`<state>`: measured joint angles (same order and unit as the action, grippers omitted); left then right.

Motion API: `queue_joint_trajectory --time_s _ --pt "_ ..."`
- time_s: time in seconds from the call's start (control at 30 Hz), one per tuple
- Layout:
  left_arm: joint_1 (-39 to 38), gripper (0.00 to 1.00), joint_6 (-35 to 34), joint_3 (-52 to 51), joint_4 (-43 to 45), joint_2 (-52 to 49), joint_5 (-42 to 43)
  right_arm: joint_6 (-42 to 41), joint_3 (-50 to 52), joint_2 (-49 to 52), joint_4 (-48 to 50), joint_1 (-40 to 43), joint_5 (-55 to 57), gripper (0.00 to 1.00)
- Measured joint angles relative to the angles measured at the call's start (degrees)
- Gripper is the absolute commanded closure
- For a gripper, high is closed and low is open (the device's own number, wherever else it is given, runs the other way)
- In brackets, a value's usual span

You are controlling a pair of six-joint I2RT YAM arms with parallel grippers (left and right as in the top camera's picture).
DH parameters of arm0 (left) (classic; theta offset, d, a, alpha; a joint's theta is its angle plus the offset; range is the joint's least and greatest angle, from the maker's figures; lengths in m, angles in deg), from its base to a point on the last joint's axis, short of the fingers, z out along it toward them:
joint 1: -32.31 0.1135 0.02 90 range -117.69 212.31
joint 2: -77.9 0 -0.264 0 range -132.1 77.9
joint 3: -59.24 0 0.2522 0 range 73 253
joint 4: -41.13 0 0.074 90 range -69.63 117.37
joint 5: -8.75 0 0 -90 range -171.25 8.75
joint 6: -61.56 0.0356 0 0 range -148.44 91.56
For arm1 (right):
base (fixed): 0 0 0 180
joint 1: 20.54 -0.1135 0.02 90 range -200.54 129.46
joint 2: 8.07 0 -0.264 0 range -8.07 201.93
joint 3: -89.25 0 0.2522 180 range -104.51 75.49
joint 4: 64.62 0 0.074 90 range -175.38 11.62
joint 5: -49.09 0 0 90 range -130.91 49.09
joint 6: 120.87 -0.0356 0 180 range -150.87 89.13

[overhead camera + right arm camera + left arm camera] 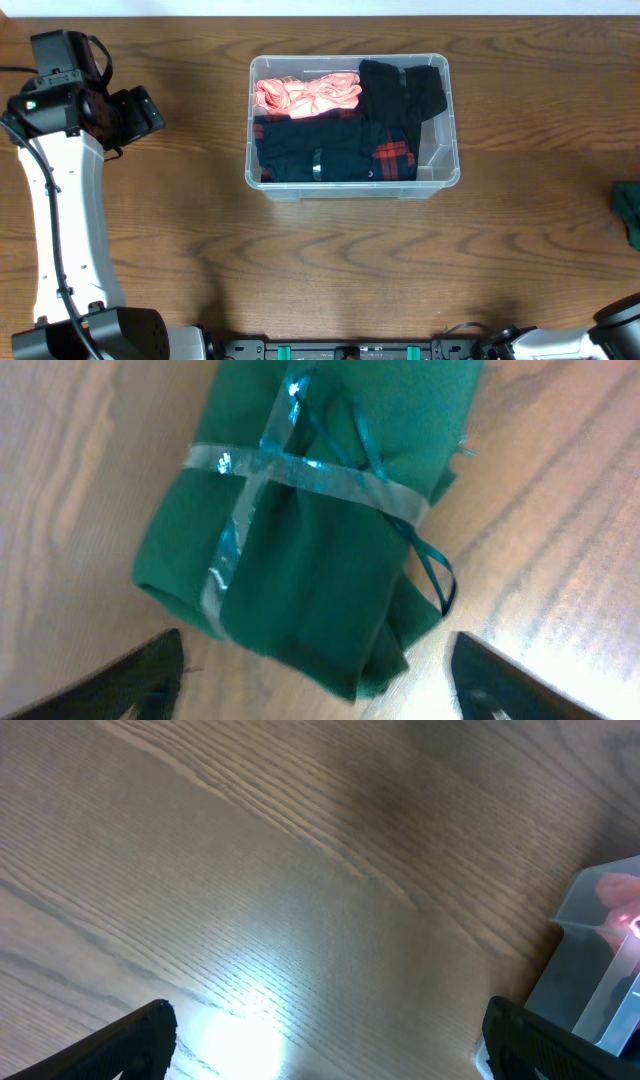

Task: Pack container
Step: 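Move the right gripper right to the taped green bundle, then grasp the taped green bundle with the right gripper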

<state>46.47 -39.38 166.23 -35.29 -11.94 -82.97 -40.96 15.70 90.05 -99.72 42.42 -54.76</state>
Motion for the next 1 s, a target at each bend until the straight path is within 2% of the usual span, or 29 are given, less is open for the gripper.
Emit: queue_joint_trajectory --time_s 0.1,0.77,0.87,1.0 --pt "0.0 0.02 0.0 0.0 0.0 0.0 0.0 0.15 0.02 2.73 1.79 0.17 -1.31 0.02" --pt "0.0 0.02 0.0 0.0 -0.39 0.0 0.0 0.11 0.07 8.07 8.41 0.9 -4.63 0.01" --pt "0.0 0.02 0.0 0.0 -0.39 0.0 0.0 0.11 0.07 9.14 8.87 0.9 -4.63 0.04" --pt "0.0 0.02 0.0 0.0 -0.39 0.0 0.0 0.22 0.07 10.34 9.73 1.05 -4.92 0.15"
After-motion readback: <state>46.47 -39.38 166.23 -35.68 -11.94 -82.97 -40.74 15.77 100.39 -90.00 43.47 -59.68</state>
